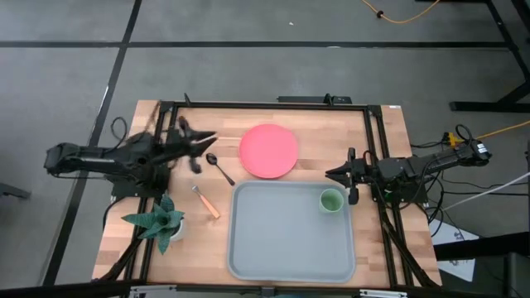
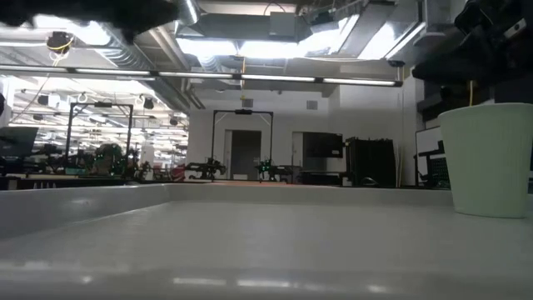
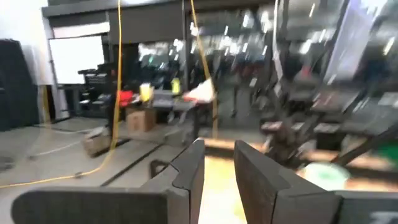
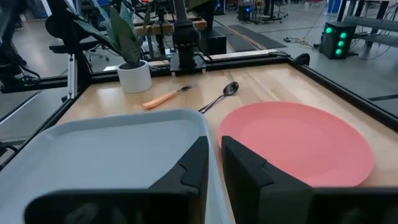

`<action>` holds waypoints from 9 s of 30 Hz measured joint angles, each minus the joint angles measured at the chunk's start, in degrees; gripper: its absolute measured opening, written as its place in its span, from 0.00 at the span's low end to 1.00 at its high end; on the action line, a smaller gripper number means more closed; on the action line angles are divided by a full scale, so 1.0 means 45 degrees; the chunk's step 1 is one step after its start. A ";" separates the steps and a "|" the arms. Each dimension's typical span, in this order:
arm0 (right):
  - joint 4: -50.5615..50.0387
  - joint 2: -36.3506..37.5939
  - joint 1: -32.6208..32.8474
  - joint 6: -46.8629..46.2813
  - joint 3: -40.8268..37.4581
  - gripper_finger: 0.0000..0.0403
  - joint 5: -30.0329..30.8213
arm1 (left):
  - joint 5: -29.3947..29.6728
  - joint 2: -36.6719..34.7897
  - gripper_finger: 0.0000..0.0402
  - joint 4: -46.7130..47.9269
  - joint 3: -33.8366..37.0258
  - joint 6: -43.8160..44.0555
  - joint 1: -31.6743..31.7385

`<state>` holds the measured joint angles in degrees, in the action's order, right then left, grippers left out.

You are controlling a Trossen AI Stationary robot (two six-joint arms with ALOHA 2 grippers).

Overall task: Pick and place plate/cup/fork/spoon on tray
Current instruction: Put the pink plate on the gray serving tray, then move the silverware to the top of the table

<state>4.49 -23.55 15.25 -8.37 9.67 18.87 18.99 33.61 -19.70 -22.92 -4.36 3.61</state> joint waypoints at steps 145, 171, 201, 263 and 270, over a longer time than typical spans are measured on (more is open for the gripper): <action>0.2191 0.0019 -0.0001 -0.0650 0.0015 0.13 -0.1345 | -0.8355 1.5392 0.06 0.2428 -0.8238 0.7581 -0.1296; 0.1334 0.0010 -0.0005 -0.0683 0.0005 0.13 -0.1897 | -0.7101 1.4989 0.00 0.8598 -0.8978 0.7534 -0.3959; 0.1028 0.0019 -0.0002 -0.0683 0.0005 0.13 -0.1910 | -0.6322 1.7874 0.00 1.0110 -1.1657 0.6833 -0.6071; -0.0132 0.0199 -0.0005 0.1915 0.0005 0.13 -0.3439 | -0.8522 1.4367 0.00 2.0015 -0.7088 0.8291 -0.0317; -0.0162 0.0199 -0.0005 0.1891 0.0005 0.13 -0.3444 | -0.8227 1.4367 0.00 1.8532 -0.6154 0.8934 -0.0468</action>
<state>3.76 -22.65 15.22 0.14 9.69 3.38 -18.03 98.26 63.70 -50.61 35.85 1.51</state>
